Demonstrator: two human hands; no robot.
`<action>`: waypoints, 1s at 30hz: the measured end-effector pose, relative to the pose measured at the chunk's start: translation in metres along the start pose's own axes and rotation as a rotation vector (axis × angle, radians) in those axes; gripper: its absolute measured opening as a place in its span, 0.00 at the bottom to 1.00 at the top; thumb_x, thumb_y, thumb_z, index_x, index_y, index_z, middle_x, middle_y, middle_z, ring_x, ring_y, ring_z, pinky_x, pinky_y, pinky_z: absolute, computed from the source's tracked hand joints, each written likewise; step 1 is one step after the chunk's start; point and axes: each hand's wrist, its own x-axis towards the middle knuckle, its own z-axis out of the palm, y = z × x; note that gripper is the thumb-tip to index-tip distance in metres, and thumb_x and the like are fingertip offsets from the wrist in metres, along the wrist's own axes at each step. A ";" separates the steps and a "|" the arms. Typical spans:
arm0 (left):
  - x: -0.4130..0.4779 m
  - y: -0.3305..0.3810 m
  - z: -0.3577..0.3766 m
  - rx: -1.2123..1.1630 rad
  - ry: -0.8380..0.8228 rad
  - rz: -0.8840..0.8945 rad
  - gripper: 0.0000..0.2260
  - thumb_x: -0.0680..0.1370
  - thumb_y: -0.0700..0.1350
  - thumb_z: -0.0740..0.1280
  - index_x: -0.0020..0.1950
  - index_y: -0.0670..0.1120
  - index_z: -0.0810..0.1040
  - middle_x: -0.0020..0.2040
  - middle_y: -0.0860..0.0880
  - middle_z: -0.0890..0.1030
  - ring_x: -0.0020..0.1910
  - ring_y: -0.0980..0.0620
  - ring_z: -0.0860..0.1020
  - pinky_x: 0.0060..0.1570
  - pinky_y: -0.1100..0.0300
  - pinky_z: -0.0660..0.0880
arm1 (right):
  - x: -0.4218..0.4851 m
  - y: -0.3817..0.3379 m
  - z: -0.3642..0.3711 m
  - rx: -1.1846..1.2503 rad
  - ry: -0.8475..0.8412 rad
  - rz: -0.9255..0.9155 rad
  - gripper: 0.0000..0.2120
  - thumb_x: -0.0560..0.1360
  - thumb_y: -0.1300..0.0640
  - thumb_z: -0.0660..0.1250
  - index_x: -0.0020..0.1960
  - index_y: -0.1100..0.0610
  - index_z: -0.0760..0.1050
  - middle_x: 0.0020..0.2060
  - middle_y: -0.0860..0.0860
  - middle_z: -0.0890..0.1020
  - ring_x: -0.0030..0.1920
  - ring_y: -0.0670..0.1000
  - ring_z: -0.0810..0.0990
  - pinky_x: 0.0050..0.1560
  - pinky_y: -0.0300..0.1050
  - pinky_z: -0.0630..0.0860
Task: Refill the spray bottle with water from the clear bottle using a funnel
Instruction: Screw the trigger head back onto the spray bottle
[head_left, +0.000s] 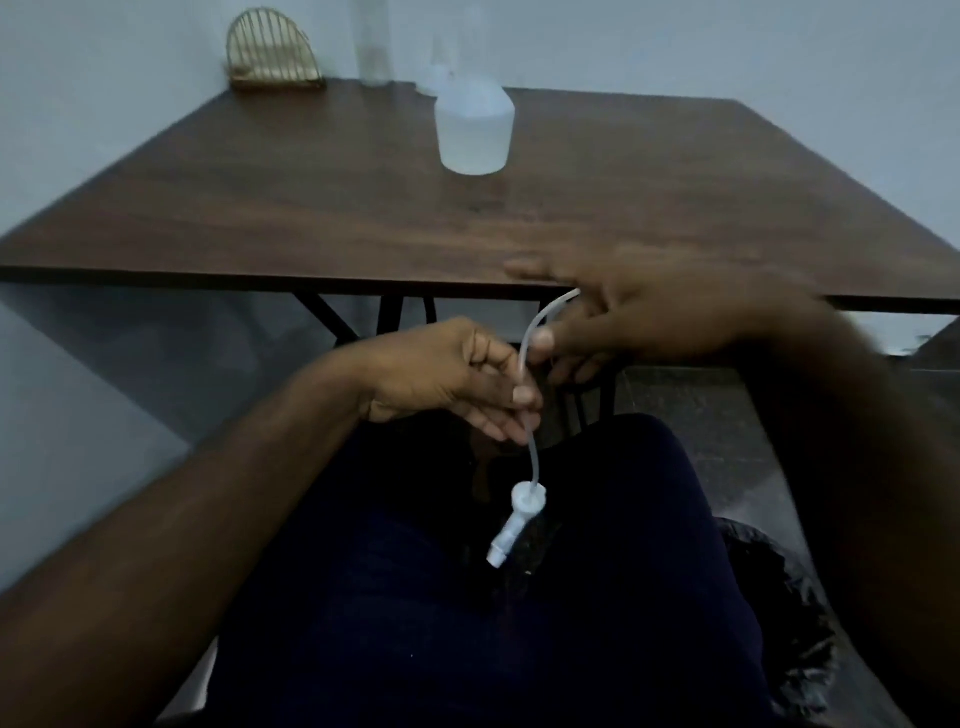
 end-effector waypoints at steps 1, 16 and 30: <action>-0.003 0.008 0.000 -0.014 -0.004 0.031 0.08 0.76 0.39 0.67 0.52 0.35 0.79 0.51 0.36 0.83 0.52 0.38 0.82 0.57 0.46 0.78 | -0.007 -0.008 -0.008 0.009 0.055 -0.024 0.36 0.73 0.50 0.68 0.78 0.44 0.56 0.50 0.52 0.86 0.49 0.53 0.86 0.47 0.45 0.83; 0.036 0.161 -0.048 -0.503 0.362 0.514 0.06 0.79 0.40 0.63 0.44 0.40 0.77 0.36 0.45 0.83 0.37 0.50 0.84 0.43 0.56 0.82 | -0.024 -0.021 -0.054 0.190 1.216 -0.525 0.08 0.79 0.61 0.67 0.57 0.57 0.78 0.42 0.54 0.85 0.42 0.49 0.85 0.47 0.48 0.83; 0.123 0.162 -0.067 -0.942 0.567 0.647 0.06 0.80 0.37 0.63 0.44 0.38 0.76 0.40 0.41 0.82 0.40 0.48 0.84 0.48 0.54 0.81 | 0.080 -0.028 -0.105 1.356 0.770 -0.548 0.23 0.81 0.45 0.59 0.63 0.63 0.70 0.56 0.60 0.81 0.54 0.53 0.83 0.49 0.43 0.83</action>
